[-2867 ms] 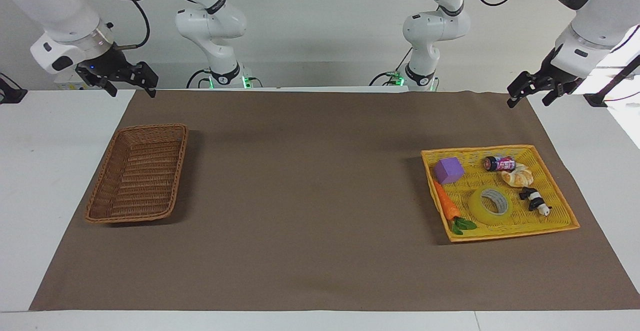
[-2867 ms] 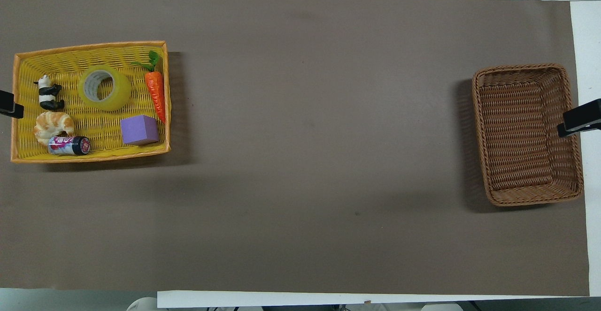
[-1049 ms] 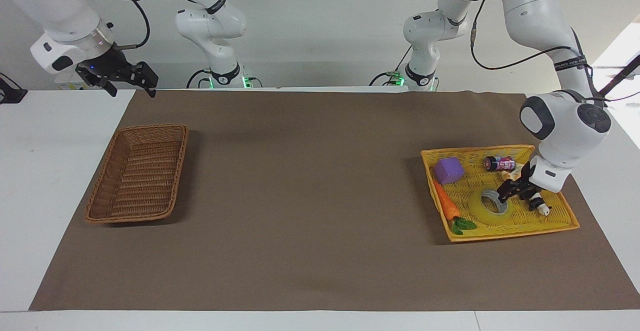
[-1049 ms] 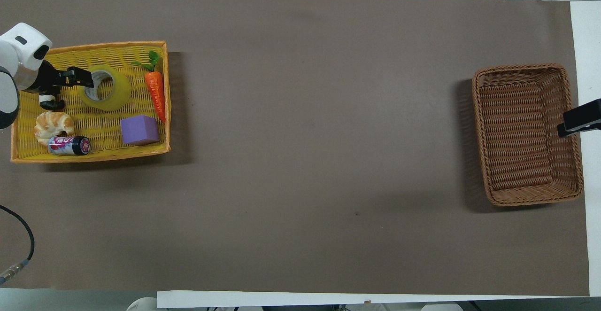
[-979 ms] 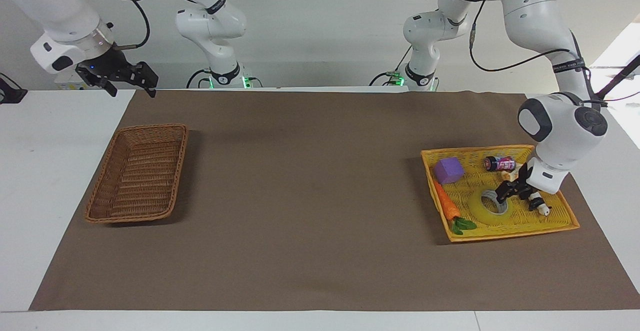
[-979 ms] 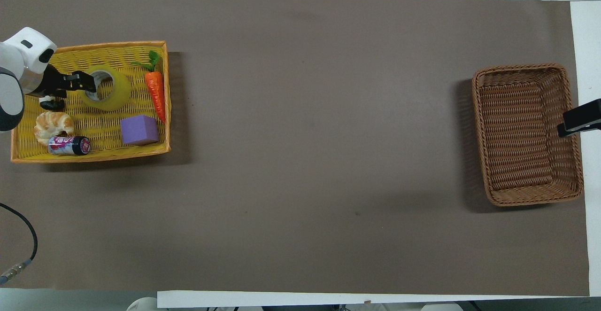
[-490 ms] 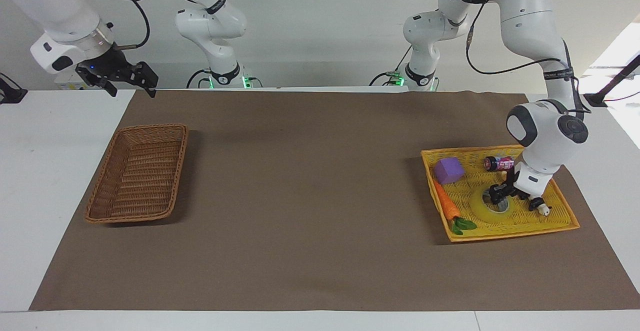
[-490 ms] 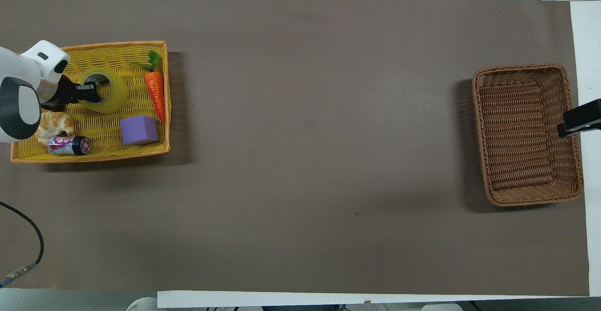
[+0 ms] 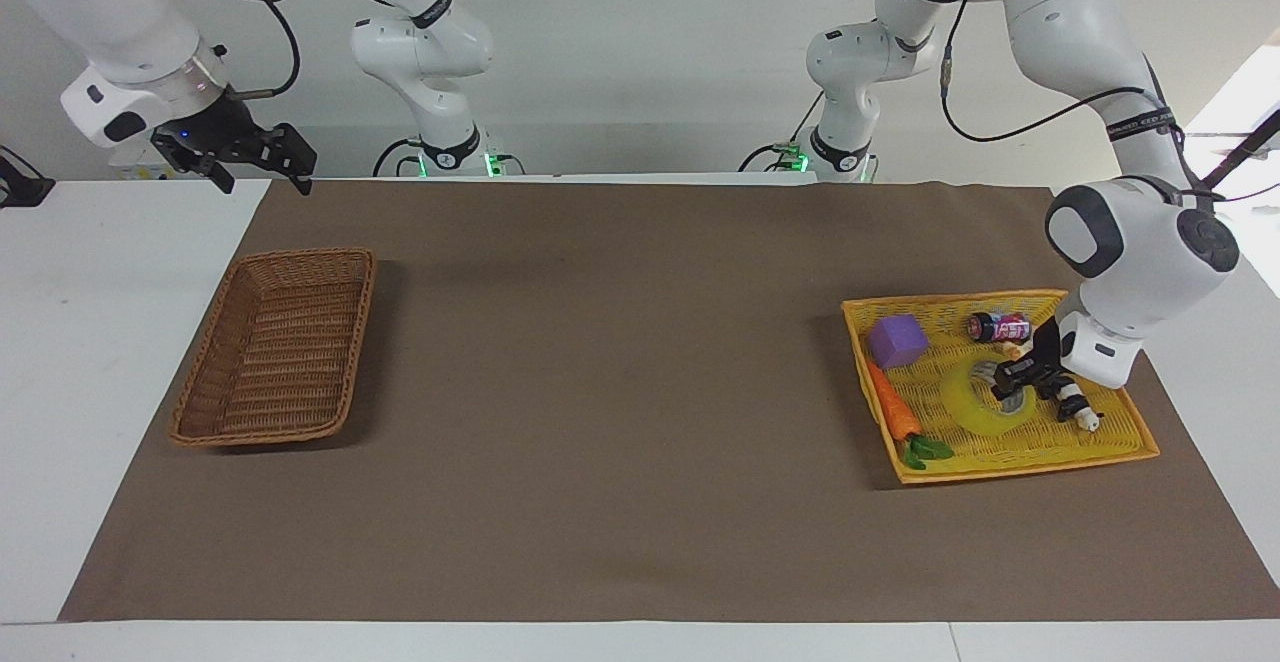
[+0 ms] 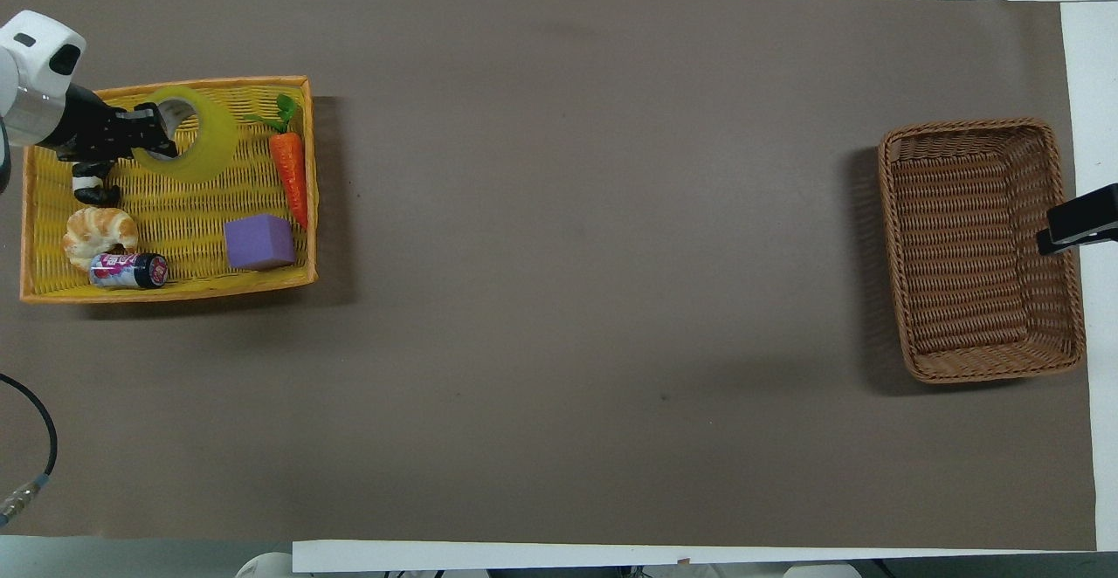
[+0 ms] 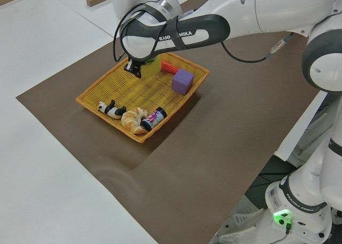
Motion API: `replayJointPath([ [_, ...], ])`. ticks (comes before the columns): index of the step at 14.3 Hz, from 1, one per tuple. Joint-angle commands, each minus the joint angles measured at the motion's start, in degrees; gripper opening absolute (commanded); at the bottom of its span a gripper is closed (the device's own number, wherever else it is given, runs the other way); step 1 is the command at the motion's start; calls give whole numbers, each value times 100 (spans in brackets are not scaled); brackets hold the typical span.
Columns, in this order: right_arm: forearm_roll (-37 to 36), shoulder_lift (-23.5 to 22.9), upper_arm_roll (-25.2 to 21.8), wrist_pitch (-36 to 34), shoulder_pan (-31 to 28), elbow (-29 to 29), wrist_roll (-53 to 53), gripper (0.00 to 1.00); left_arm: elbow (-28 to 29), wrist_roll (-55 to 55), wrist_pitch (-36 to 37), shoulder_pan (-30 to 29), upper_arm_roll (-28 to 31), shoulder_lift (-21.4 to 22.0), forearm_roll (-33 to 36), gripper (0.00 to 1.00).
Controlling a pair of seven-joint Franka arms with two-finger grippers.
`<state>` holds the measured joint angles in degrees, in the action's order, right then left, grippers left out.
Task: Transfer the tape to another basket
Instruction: 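Grasp the yellow tape roll with the left gripper and lift it, then hold the tape up with the left gripper while the right gripper approaches it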
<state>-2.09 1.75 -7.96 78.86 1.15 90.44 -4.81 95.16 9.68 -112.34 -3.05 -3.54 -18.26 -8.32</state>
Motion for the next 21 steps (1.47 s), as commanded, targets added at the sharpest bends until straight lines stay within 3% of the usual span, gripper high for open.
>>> replayJointPath([
  [1, -54, 124, 67, -3, -62, 140, -126, 100, -663, 1399, 922, 1135, 81, 130, -21, 0],
  [4, -54, 124, 67, 6, -53, 140, -134, 100, -701, 2982, 820, 2235, 64, 156, -12, 0],
  [7, -54, 124, 67, -3, -53, 132, -126, 100, -622, 3443, 775, 3071, 64, 261, -20, 0],
  [13, 102, 124, 189, -3, -35, 158, -230, 100, -577, 3663, 565, 3232, 64, 279, -29, 0],
  [16, 2030, 45, 190, 892, -35, 482, -240, 100, -508, 3664, 406, 3232, 64, 279, -29, 0],
  [21, 4783, -719, 198, 2069, 306, 834, 40, 100, -428, 3655, 371, 3232, 64, 314, -20, 0],
])
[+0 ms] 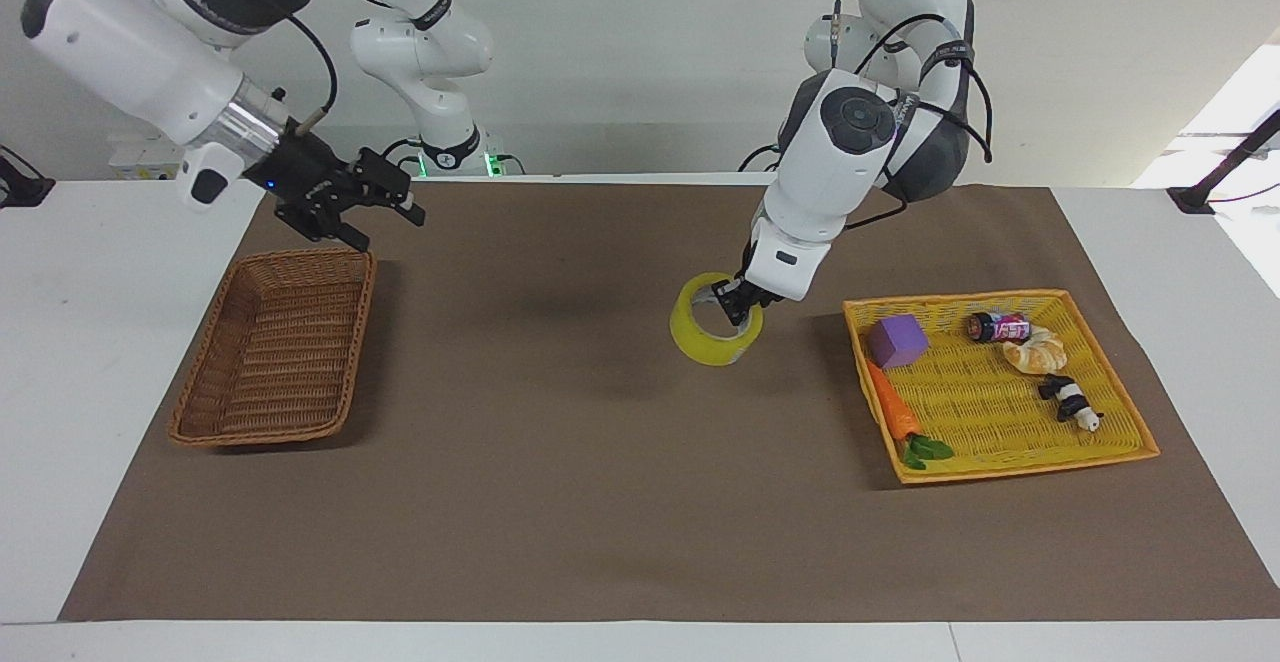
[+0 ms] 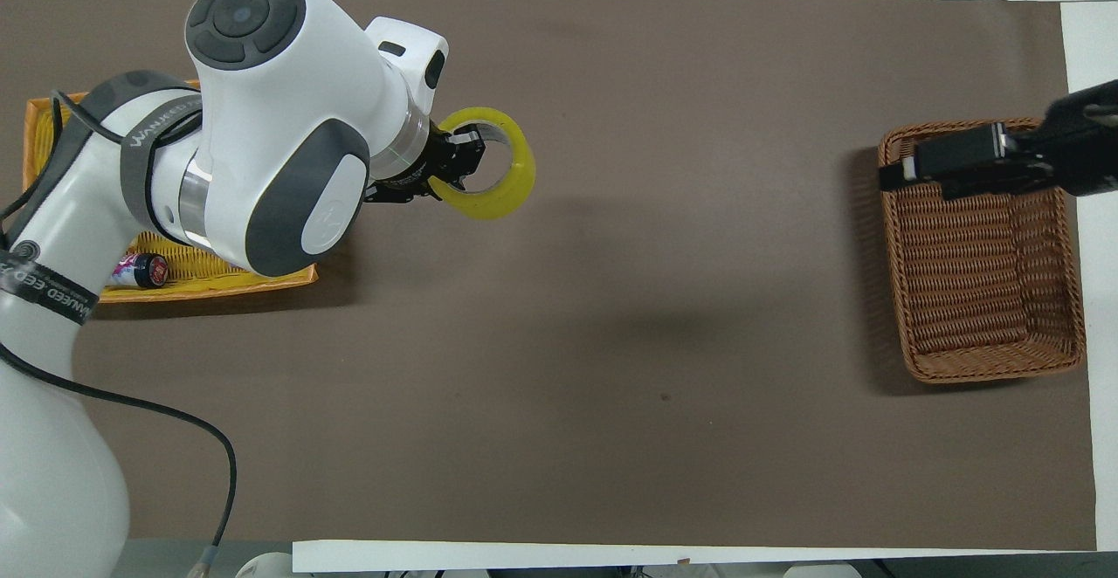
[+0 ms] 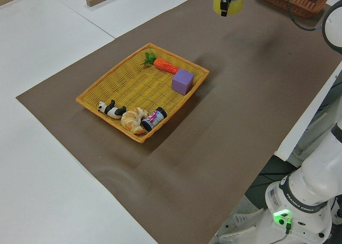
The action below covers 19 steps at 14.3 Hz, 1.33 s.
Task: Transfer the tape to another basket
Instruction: 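Hold the tape up with the left gripper while the right gripper approaches it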
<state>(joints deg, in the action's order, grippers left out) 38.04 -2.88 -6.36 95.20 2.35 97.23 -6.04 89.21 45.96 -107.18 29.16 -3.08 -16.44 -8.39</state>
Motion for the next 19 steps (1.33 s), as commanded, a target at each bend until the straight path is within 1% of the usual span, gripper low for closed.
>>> replayJointPath([
  [1, 1254, -388, 39, 699, 335, 252, 295, 100, 158, 35, -137, 10, 18, 132, -13, 0],
  [3, 2256, -573, 39, 1418, 887, 594, 340, 100, 193, 35, -145, 10, 18, 141, -13, 0],
  [4, 2556, -643, 39, 1770, 1134, 752, 340, 100, 193, 35, -145, 10, 18, 159, -13, 0],
  [6, 3337, -854, 39, 2229, 1556, 894, 306, 100, 193, 27, -137, 10, 18, 159, -22, 0],
  [9, 4340, -1170, 39, 2380, 1839, 1017, -185, 100, 176, 35, -189, 10, 18, 150, -57, 0],
  [11, 5069, -1180, 39, 2371, 1883, 1192, -318, 100, 202, 35, -198, 10, 18, 159, -49, 0],
  [12, 5351, -1171, 39, 2380, 2031, 1272, -414, 100, 193, 35, -163, 10, 18, 159, -49, 0],
  [15, 5661, -1136, 39, 2652, 2286, 1404, -687, 100, 184, 35, -154, 19, 18, 159, -49, 0],
  [19, 5688, -1110, 39, 2749, 2358, 1527, -758, 100, 202, 44, -189, 19, 18, 159, -49, 0],
])
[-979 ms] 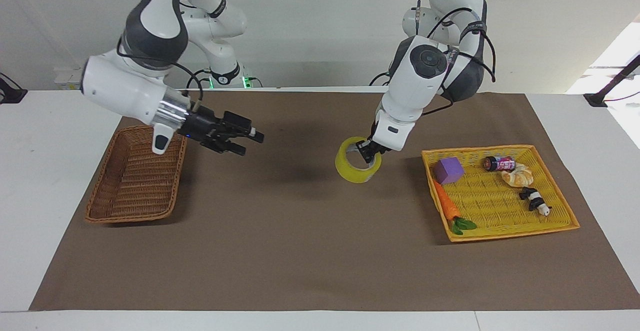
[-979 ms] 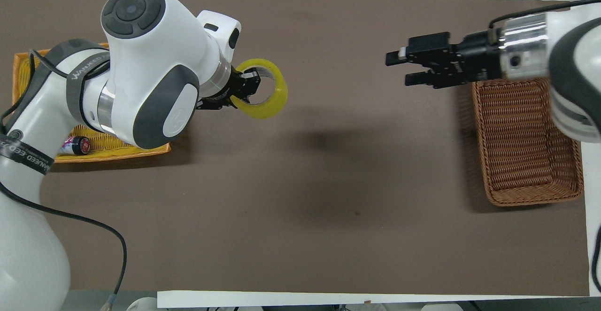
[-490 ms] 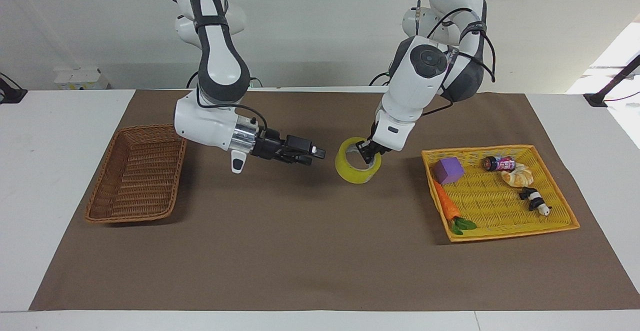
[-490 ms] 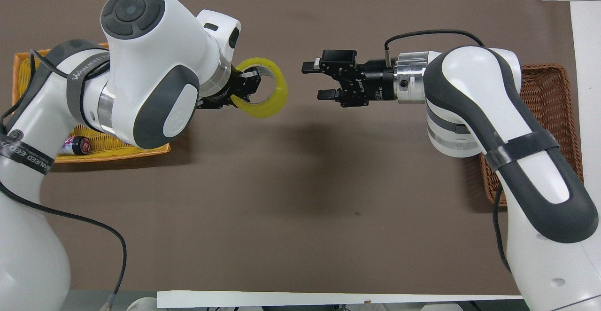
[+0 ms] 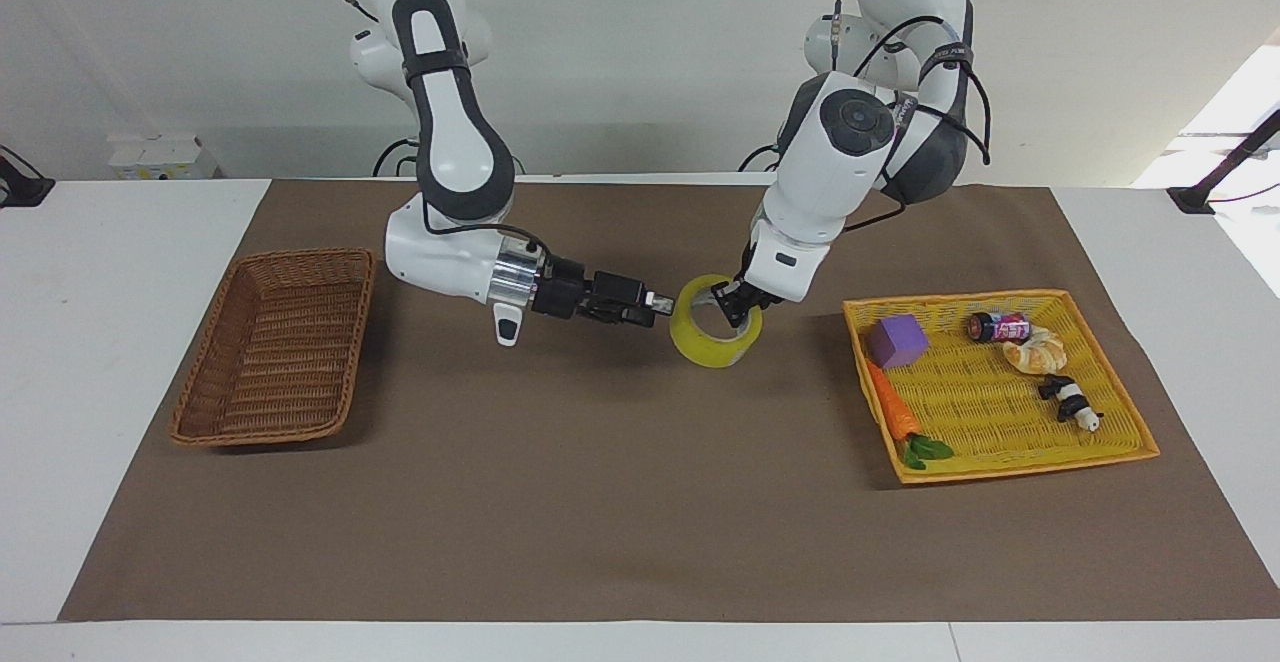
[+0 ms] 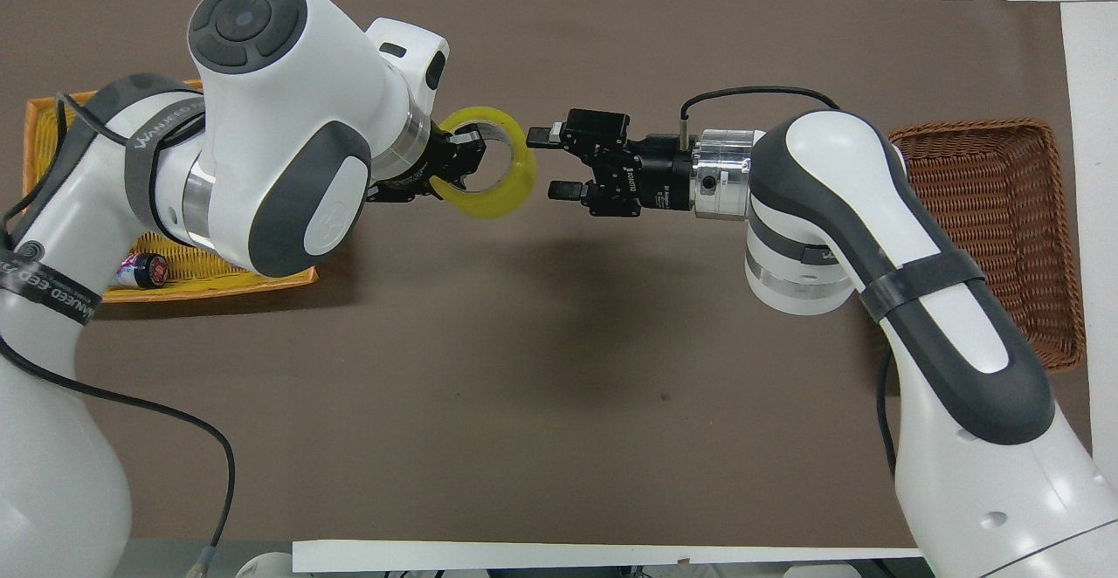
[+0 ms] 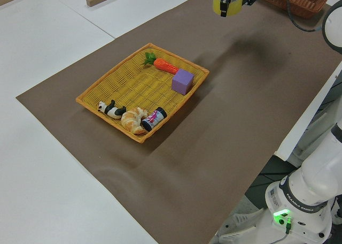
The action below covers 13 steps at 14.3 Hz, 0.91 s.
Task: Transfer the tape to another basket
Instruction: 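Hold the tape up with the left gripper while the right gripper approaches it, then grasp the tape with the right gripper while the left gripper releases it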
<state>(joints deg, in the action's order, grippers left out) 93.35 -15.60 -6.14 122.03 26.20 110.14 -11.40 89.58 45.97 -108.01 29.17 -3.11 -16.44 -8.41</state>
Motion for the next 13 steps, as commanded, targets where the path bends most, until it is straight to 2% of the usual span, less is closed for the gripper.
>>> replayJointPath([
  [1, 157, 162, 17, 93, 77, 236, -223, 100, 165, 44, -88, 19, 21, 158, -46, 0],
  [7, 157, 153, 17, 243, 210, 227, -214, 99, 182, 44, -97, 10, 21, 158, -46, 0],
  [9, 157, 153, 17, 252, 219, 218, -223, 86, 182, 35, -106, 10, 21, 167, -46, 0],
  [10, 157, 153, 17, 252, 228, 210, -214, 75, 182, 35, -88, 10, 21, 159, -46, 0],
  [11, 157, 153, 17, 252, 236, 201, -205, 58, 182, 35, -97, 10, 21, 158, -46, 0],
  [13, 157, 162, 17, 243, 236, 166, -118, 33, 182, 35, -97, 19, 21, 158, -46, 0],
])
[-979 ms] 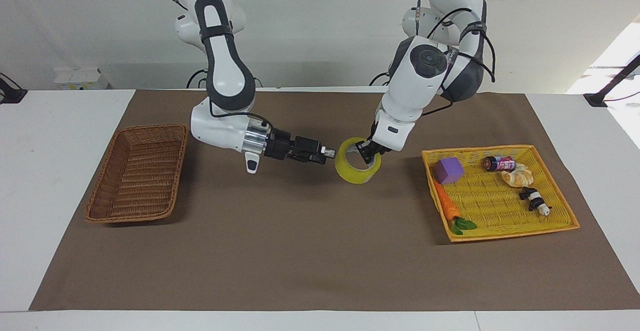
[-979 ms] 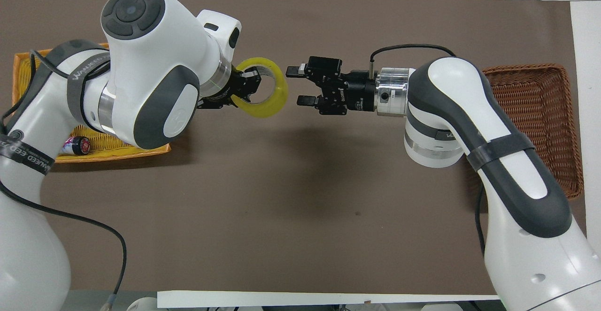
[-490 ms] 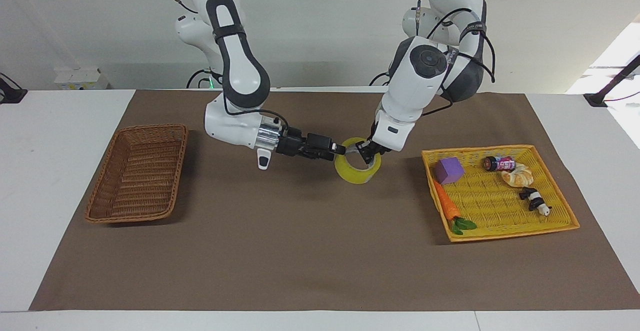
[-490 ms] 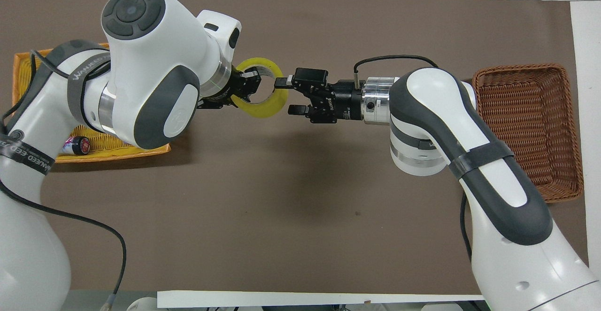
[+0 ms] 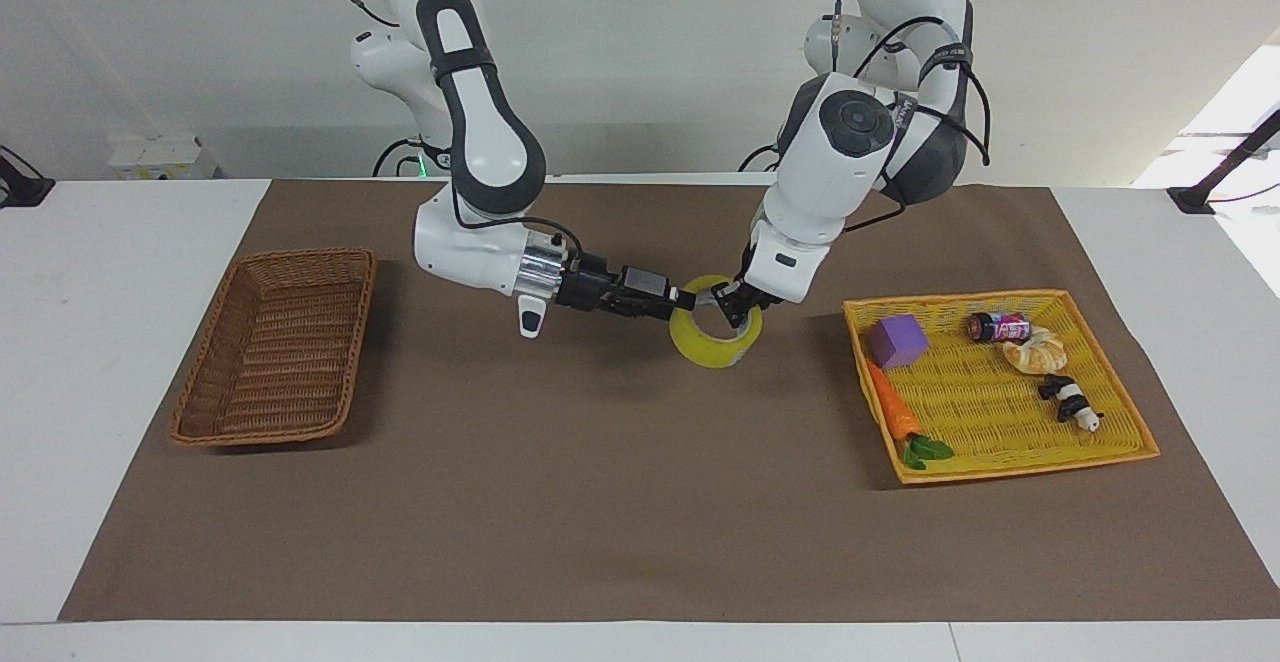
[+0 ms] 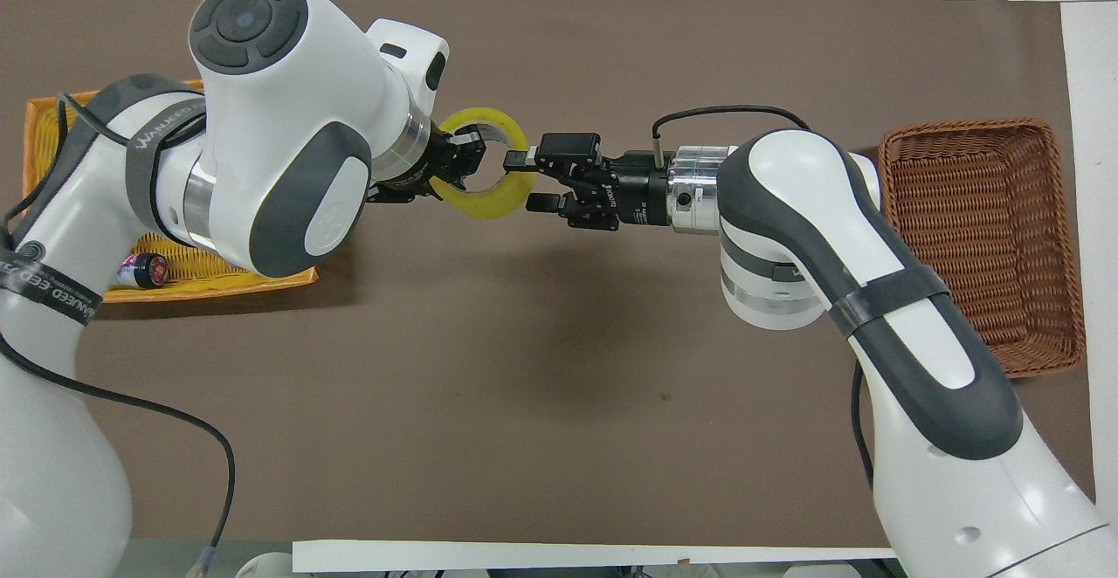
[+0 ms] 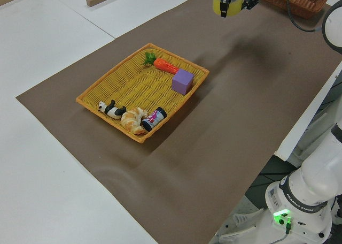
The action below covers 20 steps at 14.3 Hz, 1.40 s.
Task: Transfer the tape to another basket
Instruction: 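Grasp the tape with the right gripper while the left gripper releases it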
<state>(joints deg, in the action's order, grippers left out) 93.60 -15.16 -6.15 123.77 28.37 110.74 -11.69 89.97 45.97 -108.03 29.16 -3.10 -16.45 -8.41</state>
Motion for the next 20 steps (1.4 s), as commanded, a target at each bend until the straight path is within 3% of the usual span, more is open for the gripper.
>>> replayJointPath([
  [1, 133, 118, 17, 43, 19, 106, 17, 16, 143, 35, -95, 19, 20, 159, -47, 0],
  [2, 133, 118, 17, 42, 19, 106, 88, 3, 143, 35, -95, 11, 20, 159, -47, 0],
  [3, 133, 118, 17, 51, 19, 97, 140, 0, 143, 35, -78, 19, 20, 159, -47, 0],
  [7, 124, 118, 17, 16, 19, 97, 132, 0, 117, 35, -69, 19, 20, 159, -47, 3],
  [8, 124, 118, 17, 7, 19, 97, 132, 0, 108, 35, -51, 28, 20, 159, -47, 23],
  [10, 124, 118, 17, -10, 10, 97, 132, 0, 64, -43, -77, 28, 20, 151, -4, 100],
  [14, -173, 197, -35, -159, -138, 88, 141, 0, -401, -61, 255, -94, 81, 343, -47, 100],
  [16, -822, 241, -35, -745, -724, 27, 132, 0, -367, -166, 388, -479, 90, 659, -12, 100],
  [20, -2334, 206, -35, -2266, -2324, -280, -139, 0, -366, -1358, 1090, -1876, 90, 766, -12, 100],
])
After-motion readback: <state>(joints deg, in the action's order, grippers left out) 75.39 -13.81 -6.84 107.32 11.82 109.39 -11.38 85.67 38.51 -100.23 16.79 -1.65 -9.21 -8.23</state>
